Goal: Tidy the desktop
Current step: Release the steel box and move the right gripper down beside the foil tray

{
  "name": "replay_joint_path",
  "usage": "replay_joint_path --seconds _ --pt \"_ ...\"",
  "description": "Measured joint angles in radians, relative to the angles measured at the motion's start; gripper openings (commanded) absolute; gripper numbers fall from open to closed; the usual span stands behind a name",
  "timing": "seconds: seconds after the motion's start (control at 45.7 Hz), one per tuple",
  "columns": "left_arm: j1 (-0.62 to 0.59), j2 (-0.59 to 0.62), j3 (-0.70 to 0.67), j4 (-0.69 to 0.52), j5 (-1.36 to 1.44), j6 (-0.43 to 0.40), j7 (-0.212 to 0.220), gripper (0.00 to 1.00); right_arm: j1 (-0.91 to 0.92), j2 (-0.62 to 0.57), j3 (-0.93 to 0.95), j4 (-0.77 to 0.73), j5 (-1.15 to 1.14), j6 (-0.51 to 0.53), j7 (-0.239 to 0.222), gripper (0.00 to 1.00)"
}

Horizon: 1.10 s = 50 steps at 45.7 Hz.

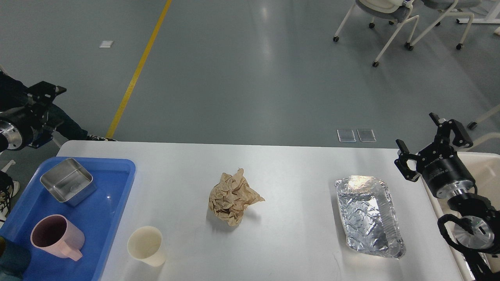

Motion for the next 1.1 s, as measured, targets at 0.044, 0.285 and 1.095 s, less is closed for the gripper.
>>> replay_joint_path --seconds 0.044,0.285,1.095 --pt "0.022 -0.03 -0.07 -0.002 -0.077 0.0 -0.001 0.97 0.001 -0.002 -0.004 0.0 -0.015 0.0 0.0 1.0" --pt "0.23 -0.268 -0.514 -0.004 -0.297 -0.024 -0.008 0.97 0.001 -0.011 -0.009 -0.004 -0.141 0.0 0.006 1.0" --pt "0.487 -0.486 -0.774 -0.135 -0.237 -0.112 0.004 0.97 -0.253 -0.931 -0.506 0.281 -0.548 0.007 0.088 1.0"
